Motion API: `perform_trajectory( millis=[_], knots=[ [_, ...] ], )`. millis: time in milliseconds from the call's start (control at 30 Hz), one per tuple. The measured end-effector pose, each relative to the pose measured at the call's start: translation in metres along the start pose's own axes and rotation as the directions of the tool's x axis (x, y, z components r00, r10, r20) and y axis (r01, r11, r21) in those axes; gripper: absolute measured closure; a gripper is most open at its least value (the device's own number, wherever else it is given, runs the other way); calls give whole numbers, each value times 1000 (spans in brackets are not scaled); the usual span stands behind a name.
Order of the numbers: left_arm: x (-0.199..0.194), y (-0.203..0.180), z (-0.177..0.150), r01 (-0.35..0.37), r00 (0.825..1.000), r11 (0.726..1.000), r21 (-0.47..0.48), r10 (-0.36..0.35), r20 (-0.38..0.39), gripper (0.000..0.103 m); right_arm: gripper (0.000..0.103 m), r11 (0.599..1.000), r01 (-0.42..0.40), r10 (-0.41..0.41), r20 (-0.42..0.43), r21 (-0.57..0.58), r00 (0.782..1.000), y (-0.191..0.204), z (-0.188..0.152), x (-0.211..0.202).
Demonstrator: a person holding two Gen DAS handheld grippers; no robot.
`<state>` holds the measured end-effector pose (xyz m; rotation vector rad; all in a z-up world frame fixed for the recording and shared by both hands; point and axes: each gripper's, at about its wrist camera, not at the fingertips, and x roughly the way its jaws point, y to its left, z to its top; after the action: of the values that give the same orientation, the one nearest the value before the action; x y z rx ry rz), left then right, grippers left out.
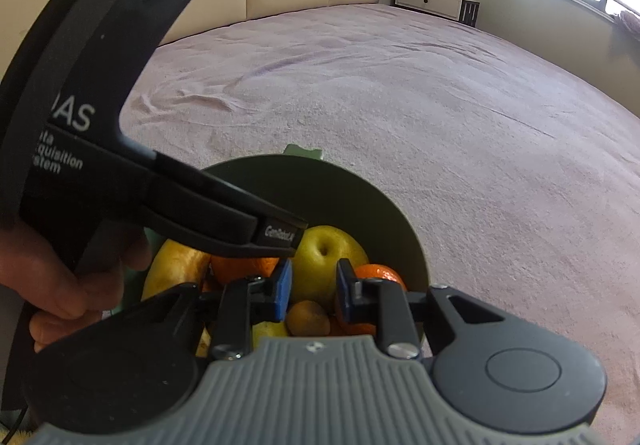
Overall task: Organize fruits
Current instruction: 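Lower the brown fruits into the colander and open both tools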
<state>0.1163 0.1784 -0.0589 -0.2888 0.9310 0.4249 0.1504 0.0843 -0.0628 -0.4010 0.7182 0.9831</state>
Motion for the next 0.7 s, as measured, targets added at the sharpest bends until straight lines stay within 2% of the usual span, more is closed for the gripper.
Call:
perform_trajectory(
  millis=[133,300,433,500,567,633,700],
  knots=[
    [-2,-1,0,-13,1000,1000,3,13,-6,62,78,1000,-7,8,-2,6,1000,0,1,0],
    [-9,-3,1,-21,1000,1000,15,21,4,52,58,1000,11,-11,12,5,1000,1,5,-5],
    [-16,-2,1,1,1000,1000,2,-1,15,37,44,999,30,-31,22,31,999,-3,6,-11],
    [-21,-3,2,8,1000,1000,3,-9,28,32,40,998,47,-48,27,41,998,-4,7,-15],
    [-26,-6,2,-2,999,1000,14,1,49,28,31,997,62,-64,32,48,997,-5,7,-18],
    [-32,-8,4,-4,997,1000,22,3,71,27,25,995,86,-88,41,56,995,-6,8,-22],
    [-38,-8,4,0,996,1000,20,-2,88,24,25,993,98,-101,46,61,994,-7,7,-27]
  ],
)
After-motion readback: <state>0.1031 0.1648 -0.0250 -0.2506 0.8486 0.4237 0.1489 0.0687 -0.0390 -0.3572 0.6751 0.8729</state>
